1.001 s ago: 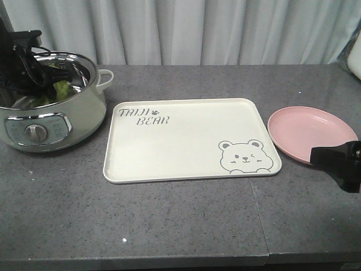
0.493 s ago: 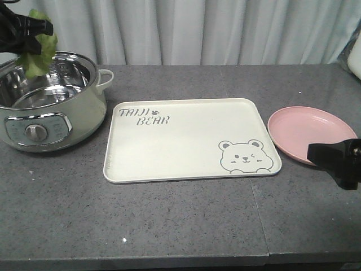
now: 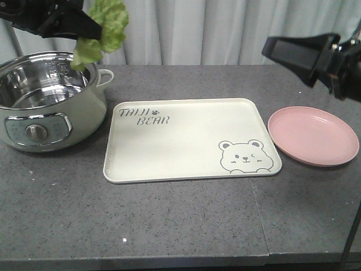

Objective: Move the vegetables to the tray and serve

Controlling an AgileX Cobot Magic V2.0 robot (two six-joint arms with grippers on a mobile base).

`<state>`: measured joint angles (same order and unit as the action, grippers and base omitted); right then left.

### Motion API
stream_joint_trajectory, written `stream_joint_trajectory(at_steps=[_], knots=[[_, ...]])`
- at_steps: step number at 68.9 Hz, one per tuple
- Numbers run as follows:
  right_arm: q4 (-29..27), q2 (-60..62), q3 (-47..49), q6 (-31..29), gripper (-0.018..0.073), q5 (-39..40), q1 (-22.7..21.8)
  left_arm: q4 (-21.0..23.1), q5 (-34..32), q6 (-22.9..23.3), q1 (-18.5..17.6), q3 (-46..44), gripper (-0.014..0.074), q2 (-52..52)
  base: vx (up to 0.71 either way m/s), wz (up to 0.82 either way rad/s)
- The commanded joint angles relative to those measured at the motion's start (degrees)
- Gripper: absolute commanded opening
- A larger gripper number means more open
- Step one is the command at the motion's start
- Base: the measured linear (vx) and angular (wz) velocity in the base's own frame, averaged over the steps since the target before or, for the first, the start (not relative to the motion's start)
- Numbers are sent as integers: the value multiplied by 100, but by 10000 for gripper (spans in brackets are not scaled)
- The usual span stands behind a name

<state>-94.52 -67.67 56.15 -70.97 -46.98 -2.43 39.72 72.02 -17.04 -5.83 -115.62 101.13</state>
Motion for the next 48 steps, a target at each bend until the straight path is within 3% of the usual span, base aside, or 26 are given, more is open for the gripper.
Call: stream_joint_trajectory(at_steps=[1,13,23,48], knots=[[-945,-336,613,-188,573,-710,-39,428,-32,-24,-379,-118,-7,-274,0,0],[-961,-1071,1363,-13,573,-1436,-39,433,-32,-31,-1154,-118,-7,-274,0,0],[-966,-1352,1499,1,573,-1492,-39,433,-106,-123,-1630,-118,-7,-274,0,0],[-961,-1447,1499,1,573,-1423,-39,1300,-220,-314,-1978,-118,-7,-274,0,0]])
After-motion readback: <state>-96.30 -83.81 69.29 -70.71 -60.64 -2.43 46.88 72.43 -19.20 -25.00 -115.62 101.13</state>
